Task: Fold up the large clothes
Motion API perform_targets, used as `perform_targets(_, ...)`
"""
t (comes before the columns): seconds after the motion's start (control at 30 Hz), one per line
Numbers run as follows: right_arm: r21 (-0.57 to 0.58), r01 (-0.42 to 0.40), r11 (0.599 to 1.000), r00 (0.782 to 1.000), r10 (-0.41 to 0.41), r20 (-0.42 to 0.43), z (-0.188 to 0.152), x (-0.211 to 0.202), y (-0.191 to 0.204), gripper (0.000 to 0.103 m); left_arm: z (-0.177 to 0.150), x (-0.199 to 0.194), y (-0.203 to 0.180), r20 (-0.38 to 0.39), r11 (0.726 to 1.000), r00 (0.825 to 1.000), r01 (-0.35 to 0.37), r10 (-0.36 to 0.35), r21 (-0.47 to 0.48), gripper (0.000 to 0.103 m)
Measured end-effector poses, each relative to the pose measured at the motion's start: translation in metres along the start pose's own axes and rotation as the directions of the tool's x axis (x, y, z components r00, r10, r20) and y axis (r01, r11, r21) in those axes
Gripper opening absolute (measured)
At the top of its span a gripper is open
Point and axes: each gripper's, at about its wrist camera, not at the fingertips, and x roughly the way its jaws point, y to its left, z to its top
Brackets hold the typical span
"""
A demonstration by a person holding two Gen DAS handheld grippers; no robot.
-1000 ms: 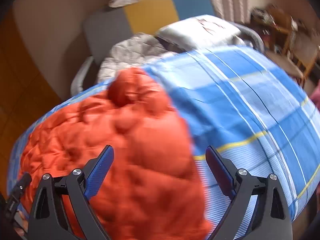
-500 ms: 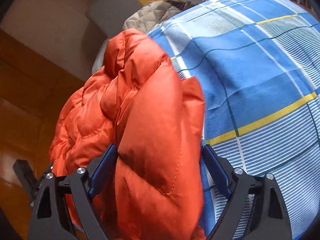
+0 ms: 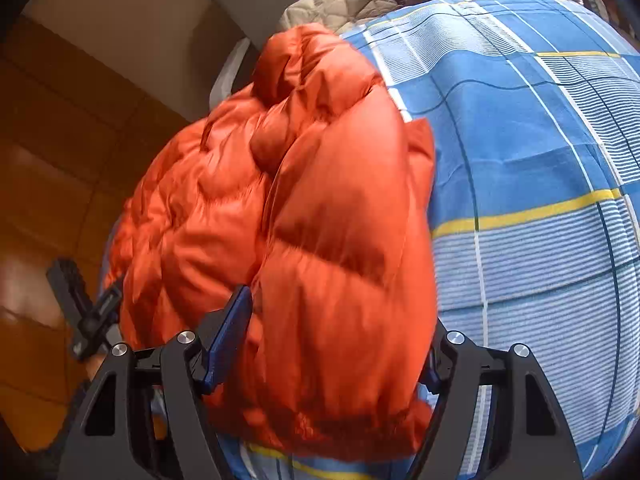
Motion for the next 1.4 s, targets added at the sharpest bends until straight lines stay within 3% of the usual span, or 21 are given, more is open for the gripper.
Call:
perform_targets(0.13, 0.024, -0.015, 1.000, 1.000, 0.015, 0.001, -0.003, 0.003, 0.003, 0.053, -0.002, 0.000, 0.001, 0.001, 1.000, 1.000, 0.002, -0.002, 0.001, 0.052)
perform_targets(0.2, 0.021, -0.006, 1.000, 1.000, 0.006, 0.012, -0.004, 0.001, 0.008, 0.036, -0.002, 0.000, 0.002, -0.001, 1.000, 1.000, 0.004, -0.004, 0.005, 0.051)
perform_targets(0.3, -0.014, 0.028, 1.000, 0.999, -0.027, 0.037, -0.004, -0.010, 0.022, 0.023, -0.002, 0.000, 0.003, -0.003, 1.000, 1.000, 0.006, -0.006, 0.009, 0.051)
perform_targets(0.4, -0.064, 0.070, 0.995, 0.996, -0.066, 0.066, -0.007, -0.023, 0.044, 0.016, -0.002, 0.000, 0.005, -0.004, 1.000, 1.000, 0.012, -0.012, 0.012, 0.051)
perform_targets(0.63, -0.145, 0.061, 0.988, 0.983, -0.035, 0.178, -0.011, -0.058, 0.112, 0.012, 0.000, 0.002, 0.007, -0.002, 1.000, 1.000, 0.024, -0.024, 0.000, 0.050)
perform_targets(0.83, -0.211, 0.049, 0.976, 0.975, -0.001, 0.223, -0.016, -0.070, 0.167, 0.011, -0.001, 0.001, 0.009, 0.002, 0.999, 0.999, 0.036, -0.036, -0.014, 0.049)
perform_targets(1.17, -0.313, -0.014, 0.950, 0.975, 0.082, 0.208, -0.029, -0.034, 0.261, 0.009, -0.004, 0.001, 0.016, 0.011, 0.996, 0.998, 0.069, -0.069, -0.049, 0.045)
perform_targets(1.4, -0.318, -0.019, 0.948, 0.981, 0.079, 0.179, -0.033, -0.002, 0.286, 0.008, 0.000, -0.009, 0.024, -0.005, 0.991, 0.994, 0.105, -0.106, -0.085, 0.037)
